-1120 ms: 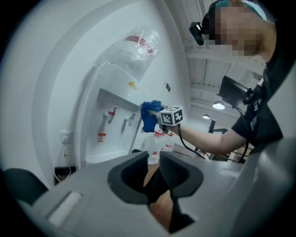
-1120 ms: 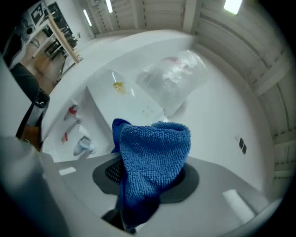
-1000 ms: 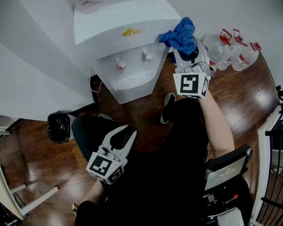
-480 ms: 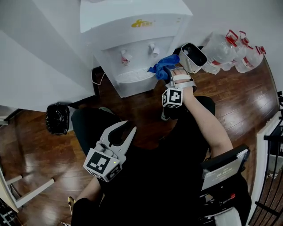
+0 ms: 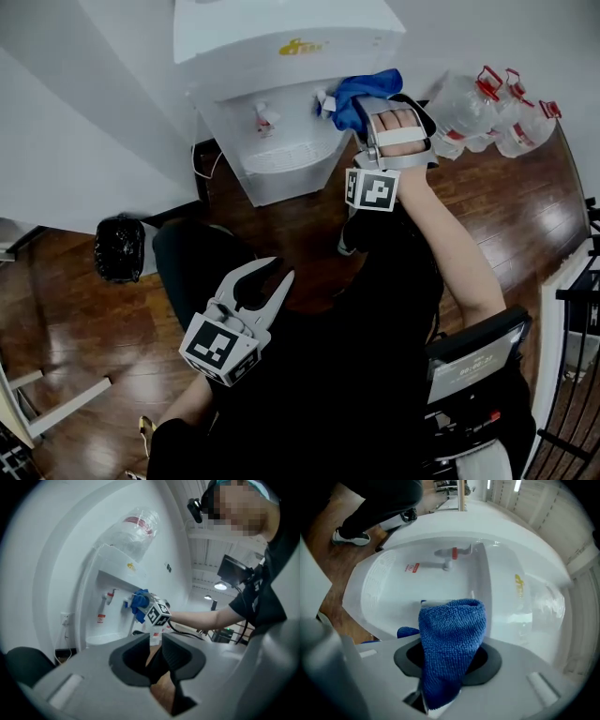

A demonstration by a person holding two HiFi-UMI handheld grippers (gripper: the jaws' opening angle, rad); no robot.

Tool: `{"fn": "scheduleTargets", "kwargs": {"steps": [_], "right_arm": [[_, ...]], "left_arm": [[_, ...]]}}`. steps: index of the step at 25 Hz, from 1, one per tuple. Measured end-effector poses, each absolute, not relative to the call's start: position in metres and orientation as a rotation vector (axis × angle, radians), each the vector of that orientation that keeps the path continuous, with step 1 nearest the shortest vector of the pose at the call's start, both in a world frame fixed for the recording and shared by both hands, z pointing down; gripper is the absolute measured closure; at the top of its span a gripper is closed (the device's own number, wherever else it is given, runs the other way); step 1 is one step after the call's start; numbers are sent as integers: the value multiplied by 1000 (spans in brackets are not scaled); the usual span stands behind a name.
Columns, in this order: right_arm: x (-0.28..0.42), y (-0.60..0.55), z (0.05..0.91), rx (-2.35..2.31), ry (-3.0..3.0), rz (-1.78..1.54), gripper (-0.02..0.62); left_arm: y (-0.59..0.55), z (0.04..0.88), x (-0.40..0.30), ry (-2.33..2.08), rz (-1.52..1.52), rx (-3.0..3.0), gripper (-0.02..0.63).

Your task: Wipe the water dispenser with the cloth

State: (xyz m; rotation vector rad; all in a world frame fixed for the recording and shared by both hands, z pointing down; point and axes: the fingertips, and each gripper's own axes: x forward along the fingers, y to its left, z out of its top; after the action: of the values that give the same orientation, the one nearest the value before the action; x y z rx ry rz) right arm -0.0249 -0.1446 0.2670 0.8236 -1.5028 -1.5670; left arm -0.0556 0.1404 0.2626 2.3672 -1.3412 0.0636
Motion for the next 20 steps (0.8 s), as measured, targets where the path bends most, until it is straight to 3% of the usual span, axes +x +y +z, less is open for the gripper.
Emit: {"fn": "scheduleTargets", "kwargs": {"steps": [6,12,16,20], "right_arm": [[-27,-147,262,819,-1383,-1679,437],[-40,-150,382,580,-1422,-1473,436],[-49,-128,466,421,-1579,-1188,443],[-91,-109,444,591,-2067,-634,442]], "left_arm": [[148,267,-47,-1309,77,2391,525],[143,267,-66,-1284,38,2339,525],[128,265,-101,-1319,9,2231,525],[124,262,-112,-1298,-11,2280,525]]}}
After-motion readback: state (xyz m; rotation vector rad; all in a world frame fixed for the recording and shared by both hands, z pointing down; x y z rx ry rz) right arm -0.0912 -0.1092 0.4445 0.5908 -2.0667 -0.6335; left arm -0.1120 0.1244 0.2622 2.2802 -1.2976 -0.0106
